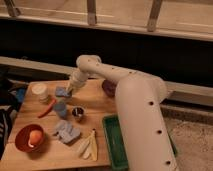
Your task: Place sponge in paper cup
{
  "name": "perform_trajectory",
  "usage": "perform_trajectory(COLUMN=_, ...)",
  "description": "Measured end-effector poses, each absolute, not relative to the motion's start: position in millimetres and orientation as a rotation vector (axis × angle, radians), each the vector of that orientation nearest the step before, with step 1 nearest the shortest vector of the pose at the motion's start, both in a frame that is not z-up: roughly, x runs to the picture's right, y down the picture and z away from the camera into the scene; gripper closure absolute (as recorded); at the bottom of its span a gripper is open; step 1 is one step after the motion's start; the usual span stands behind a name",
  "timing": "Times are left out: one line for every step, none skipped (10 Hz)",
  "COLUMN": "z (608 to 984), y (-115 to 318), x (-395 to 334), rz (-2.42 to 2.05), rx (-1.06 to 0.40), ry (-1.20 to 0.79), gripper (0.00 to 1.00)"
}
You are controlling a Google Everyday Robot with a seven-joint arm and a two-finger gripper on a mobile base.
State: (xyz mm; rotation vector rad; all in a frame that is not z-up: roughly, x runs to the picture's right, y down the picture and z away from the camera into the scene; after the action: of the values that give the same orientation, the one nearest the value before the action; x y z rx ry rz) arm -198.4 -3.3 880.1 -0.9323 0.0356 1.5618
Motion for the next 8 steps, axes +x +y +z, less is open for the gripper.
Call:
perform_trajectory(z=869.7, y=-13.0, x=-201.6, rz=1.552, rx=-0.911, ry=0.001, gripper=1.00)
perform_trajectory(z=860.1, y=-22.5, x=-203.1, rz=1.543, rx=-0.891, ry=-0.030, gripper=1.00)
perform_trajectory(z=854.1, y=-28.6, x=-207.6, rz=1.525, rx=-0.878, ry=-0.055, gripper=1.00)
perform_trajectory(z=847.2, y=-36.5, x=-217.4, rz=1.497, rx=-0.867, ry=-0.088, gripper=1.00)
perform_trajectory(z=842.8, y=-42.7, x=-227.0, rz=1.474, rx=-0.862, ry=-0.112, gripper=1.00)
perform_trajectory(z=839.5, y=-49.7, x=-235.0, rz=1.457, rx=-0.859, ry=-0.135, gripper=1.00)
perform_trajectory(z=836.2, y=-56.5, x=-248.0, rz=1.429, rx=-0.860, ry=-0.160, gripper=1.00)
perform_trajectory(z=833.1, y=-63.2, x=-266.7, rz=1.395, rx=-0.868, ry=-0.190, gripper=1.00)
